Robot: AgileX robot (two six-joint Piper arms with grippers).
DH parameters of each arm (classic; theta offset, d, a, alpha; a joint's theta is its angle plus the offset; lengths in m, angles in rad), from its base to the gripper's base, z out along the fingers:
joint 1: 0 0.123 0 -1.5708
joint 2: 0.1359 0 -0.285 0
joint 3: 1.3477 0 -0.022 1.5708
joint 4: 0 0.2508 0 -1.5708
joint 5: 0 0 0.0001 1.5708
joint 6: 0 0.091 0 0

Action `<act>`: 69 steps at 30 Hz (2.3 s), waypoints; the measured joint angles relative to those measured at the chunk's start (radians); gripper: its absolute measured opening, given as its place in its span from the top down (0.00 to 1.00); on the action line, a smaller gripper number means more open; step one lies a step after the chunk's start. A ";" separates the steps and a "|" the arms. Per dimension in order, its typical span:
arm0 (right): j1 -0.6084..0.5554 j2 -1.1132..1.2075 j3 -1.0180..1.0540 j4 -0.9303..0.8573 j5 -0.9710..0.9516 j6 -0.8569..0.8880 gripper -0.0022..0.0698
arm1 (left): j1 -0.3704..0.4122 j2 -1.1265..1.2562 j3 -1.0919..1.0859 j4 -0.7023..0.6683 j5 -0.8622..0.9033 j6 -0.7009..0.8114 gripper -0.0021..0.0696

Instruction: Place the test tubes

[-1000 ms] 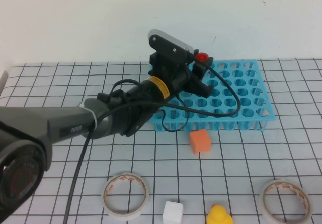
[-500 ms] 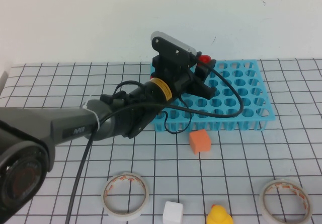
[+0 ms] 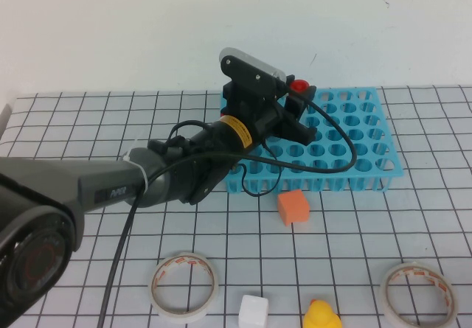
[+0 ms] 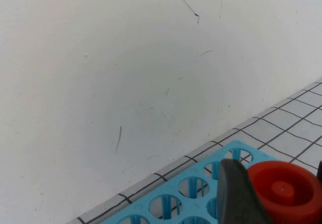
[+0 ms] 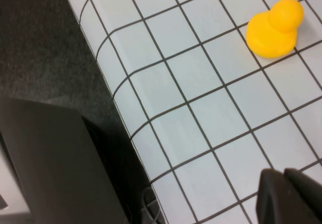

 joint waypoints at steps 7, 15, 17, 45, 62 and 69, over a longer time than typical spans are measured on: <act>0.000 0.000 0.000 0.000 0.000 0.000 0.97 | 0.000 0.002 0.000 -0.018 -0.004 0.021 0.59; 0.000 0.000 0.000 0.000 0.000 0.000 0.97 | 0.000 0.013 0.000 -0.018 0.016 0.046 0.59; 0.000 0.000 0.000 0.000 0.000 0.000 0.97 | 0.000 0.013 0.000 -0.018 0.016 0.044 0.59; 0.000 0.000 0.000 0.000 0.000 -0.002 0.97 | 0.049 -0.501 0.002 0.203 0.540 0.046 0.92; 0.000 0.000 0.000 0.000 0.000 -0.002 0.97 | 0.379 -1.265 0.884 0.065 0.322 0.053 0.97; 0.000 0.000 0.000 0.000 0.000 -0.002 0.97 | 0.465 -1.663 1.189 -0.081 0.347 0.104 0.97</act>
